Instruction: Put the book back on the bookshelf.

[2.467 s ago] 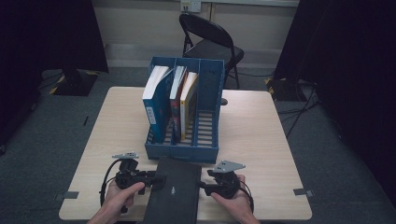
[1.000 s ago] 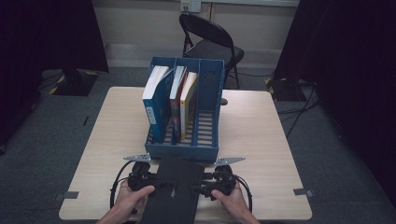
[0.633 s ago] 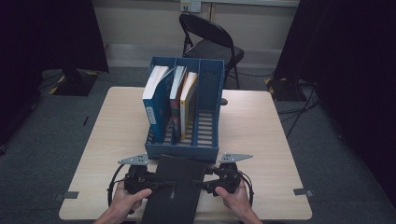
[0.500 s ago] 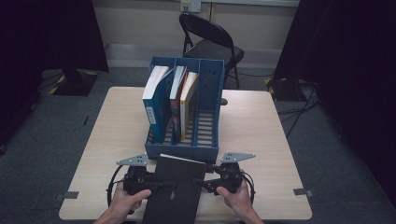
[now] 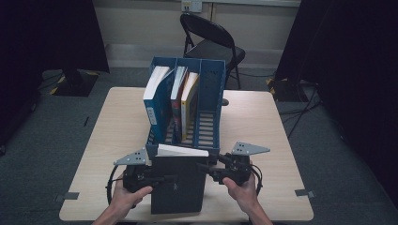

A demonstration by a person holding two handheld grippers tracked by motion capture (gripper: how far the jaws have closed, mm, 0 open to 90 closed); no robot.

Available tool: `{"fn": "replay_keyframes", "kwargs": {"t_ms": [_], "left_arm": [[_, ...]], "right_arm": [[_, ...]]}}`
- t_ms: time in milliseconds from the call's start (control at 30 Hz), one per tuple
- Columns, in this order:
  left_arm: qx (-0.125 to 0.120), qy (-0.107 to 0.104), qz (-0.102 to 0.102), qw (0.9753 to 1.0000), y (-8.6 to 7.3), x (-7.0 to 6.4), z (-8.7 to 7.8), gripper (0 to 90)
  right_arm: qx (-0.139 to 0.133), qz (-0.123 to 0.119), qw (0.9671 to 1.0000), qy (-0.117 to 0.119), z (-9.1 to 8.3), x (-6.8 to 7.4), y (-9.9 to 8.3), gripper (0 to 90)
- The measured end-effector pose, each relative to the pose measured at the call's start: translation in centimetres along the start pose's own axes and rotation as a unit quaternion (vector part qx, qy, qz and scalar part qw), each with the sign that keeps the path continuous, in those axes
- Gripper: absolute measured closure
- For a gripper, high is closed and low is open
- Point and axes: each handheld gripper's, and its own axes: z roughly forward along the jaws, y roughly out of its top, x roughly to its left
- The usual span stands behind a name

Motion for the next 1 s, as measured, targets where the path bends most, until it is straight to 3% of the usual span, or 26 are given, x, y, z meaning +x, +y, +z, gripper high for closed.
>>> {"fn": "replay_keyframes", "kwargs": {"t_ms": [233, 267, 300, 367, 500, 600, 633, 667, 700, 867, 1000], "left_arm": [[-0.001, 0.015, 0.023, 0.9996, -0.6, -0.2, -0.4, 66.5], [-0.001, 0.015, 0.023, 0.9996, -0.6, -0.2, -0.4, 66.3], [0.003, 0.029, 0.032, 0.9991, -0.8, -0.7, -0.8, 65.5], [0.006, 0.032, 0.036, 0.9988, -0.8, -0.7, -1.0, 65.2], [0.001, 0.035, 0.037, 0.9987, -1.1, -0.8, -1.4, 64.9], [0.000, 0.031, 0.030, 0.9991, -1.2, -0.5, -1.3, 65.0], [0.000, 0.027, 0.027, 0.9993, -1.2, -0.5, -1.3, 65.7], [-0.001, 0.030, 0.023, 0.9993, -1.1, -0.4, -1.2, 65.7], [-0.001, 0.034, 0.024, 0.9991, -1.1, -0.4, -1.2, 64.9], [-0.007, 0.043, 0.014, 0.9989, -1.2, -0.1, -1.6, 62.5], [-0.006, 0.027, 0.004, 0.9996, -1.1, 0.4, -1.9, 56.5]], "right_arm": [[-0.004, -0.032, 0.9995, -0.002, -0.5, 0.7, -0.1, 45.8], [-0.004, -0.032, 0.9995, -0.002, -0.5, 0.7, -0.1, 45.8], [-0.008, -0.028, 0.9996, 0.003, -0.6, 0.8, -0.2, 46.1], [-0.011, -0.019, 0.9997, 0.010, -0.6, 0.8, -0.2, 46.1], [-0.001, -0.024, 0.9992, 0.032, -0.2, 0.6, -0.1, 45.6], [0.017, -0.020, 0.9983, 0.052, 0.6, 0.2, 0.0, 42.4], [0.039, -0.020, 0.9972, 0.061, 1.8, 0.1, -0.3, 39.7], [0.039, -0.020, 0.9972, 0.061, 1.8, 0.1, -0.3, 39.7], [0.040, -0.030, 0.9977, 0.046, 2.4, 0.3, -0.4, 38.2], [0.044, -0.036, 0.9975, 0.043, 2.2, 0.3, -0.4, 42.3], [0.042, -0.039, 0.9975, 0.040, 1.9, 0.6, -0.6, 44.9]]}}
